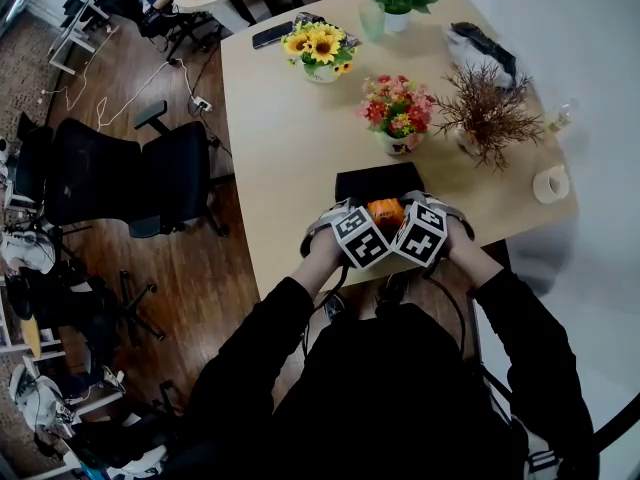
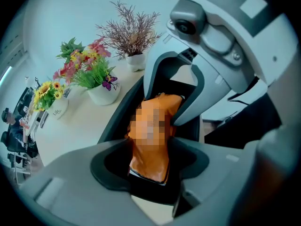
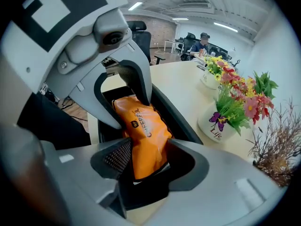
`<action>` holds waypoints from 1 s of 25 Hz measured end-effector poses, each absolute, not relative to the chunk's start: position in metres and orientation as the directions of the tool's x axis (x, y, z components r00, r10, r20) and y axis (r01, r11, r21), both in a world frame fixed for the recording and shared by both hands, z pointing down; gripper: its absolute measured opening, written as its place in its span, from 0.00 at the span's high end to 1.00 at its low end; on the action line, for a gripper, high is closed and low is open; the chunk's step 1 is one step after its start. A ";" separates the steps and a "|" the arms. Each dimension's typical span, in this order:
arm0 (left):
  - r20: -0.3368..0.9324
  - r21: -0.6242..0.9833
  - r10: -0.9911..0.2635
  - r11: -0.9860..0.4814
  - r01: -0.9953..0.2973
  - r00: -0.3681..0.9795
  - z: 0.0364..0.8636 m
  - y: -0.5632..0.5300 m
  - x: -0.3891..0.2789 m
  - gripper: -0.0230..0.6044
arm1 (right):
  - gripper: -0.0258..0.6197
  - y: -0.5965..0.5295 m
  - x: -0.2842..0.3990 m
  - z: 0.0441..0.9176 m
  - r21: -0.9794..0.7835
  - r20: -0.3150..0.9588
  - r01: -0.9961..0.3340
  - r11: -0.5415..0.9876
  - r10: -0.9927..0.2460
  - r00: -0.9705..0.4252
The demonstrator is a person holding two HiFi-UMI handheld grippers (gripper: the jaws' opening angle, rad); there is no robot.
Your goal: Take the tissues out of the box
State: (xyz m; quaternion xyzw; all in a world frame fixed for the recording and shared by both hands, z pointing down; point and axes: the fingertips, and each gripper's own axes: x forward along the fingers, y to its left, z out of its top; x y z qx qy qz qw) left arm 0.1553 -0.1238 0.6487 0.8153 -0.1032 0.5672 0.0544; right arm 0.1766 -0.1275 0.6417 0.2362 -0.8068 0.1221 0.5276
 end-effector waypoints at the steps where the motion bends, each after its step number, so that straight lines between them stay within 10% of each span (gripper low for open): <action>1: 0.935 -0.030 -0.108 -0.973 -0.227 0.338 0.648 -0.123 0.156 0.61 | 0.59 -0.126 0.177 0.641 0.065 0.912 -0.511 0.857 -0.259 -0.318; 25: 0.774 -0.332 -0.443 -0.892 -0.306 0.452 0.494 -0.101 0.047 0.66 | 0.66 -0.099 0.077 0.480 0.396 0.733 -0.466 0.791 -0.578 -0.358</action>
